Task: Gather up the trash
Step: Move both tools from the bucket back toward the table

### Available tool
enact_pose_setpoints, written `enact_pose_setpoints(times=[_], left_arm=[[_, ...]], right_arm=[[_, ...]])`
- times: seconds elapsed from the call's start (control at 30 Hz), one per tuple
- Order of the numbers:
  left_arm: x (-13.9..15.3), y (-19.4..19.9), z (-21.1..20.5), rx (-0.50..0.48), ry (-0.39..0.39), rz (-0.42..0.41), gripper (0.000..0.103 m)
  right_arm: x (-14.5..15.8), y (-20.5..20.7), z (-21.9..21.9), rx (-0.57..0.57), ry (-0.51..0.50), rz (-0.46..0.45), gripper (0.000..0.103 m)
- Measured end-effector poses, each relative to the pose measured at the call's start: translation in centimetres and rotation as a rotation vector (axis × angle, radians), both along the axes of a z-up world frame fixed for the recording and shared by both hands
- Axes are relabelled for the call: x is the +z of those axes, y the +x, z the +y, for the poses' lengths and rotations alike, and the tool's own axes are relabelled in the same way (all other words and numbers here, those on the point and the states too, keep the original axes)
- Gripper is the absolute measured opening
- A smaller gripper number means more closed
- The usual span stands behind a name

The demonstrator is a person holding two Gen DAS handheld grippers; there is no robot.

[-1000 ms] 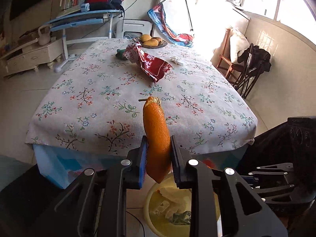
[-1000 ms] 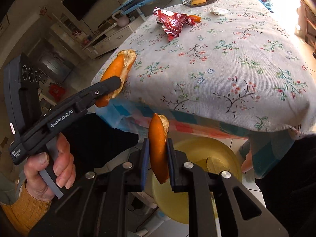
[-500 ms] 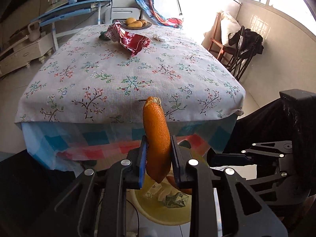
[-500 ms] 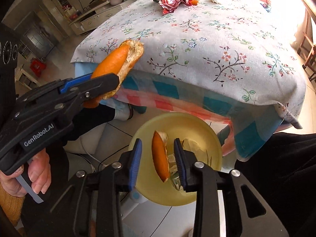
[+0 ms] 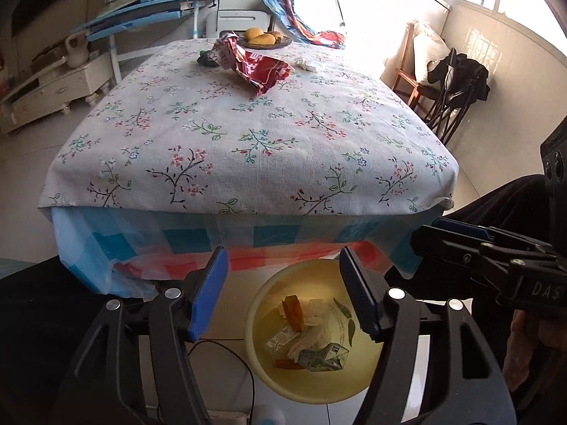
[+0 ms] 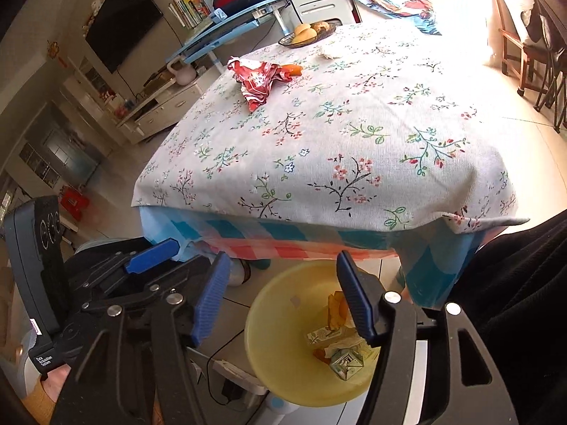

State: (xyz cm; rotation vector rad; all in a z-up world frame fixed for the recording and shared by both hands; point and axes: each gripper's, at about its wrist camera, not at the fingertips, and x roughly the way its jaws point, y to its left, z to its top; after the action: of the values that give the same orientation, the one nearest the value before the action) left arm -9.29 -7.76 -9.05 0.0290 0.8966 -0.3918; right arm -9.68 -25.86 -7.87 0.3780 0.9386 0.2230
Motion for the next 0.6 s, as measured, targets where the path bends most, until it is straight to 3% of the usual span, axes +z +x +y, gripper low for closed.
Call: enact_pose_setpoints(times=[0.2, 0.6], left_arm=[[1.5, 0.1, 1.7, 0.144, 0.021, -0.11, 0.086], [2.1, 0.7, 3.6, 0.244, -0.005, -0.143, 0.094]], right_arm=[[0.4, -0.4, 0.2, 0.011, -0.01, -0.022, 0.062], [0.1, -0.3, 1.1, 0.021, -0.046, -0.023, 0.063]])
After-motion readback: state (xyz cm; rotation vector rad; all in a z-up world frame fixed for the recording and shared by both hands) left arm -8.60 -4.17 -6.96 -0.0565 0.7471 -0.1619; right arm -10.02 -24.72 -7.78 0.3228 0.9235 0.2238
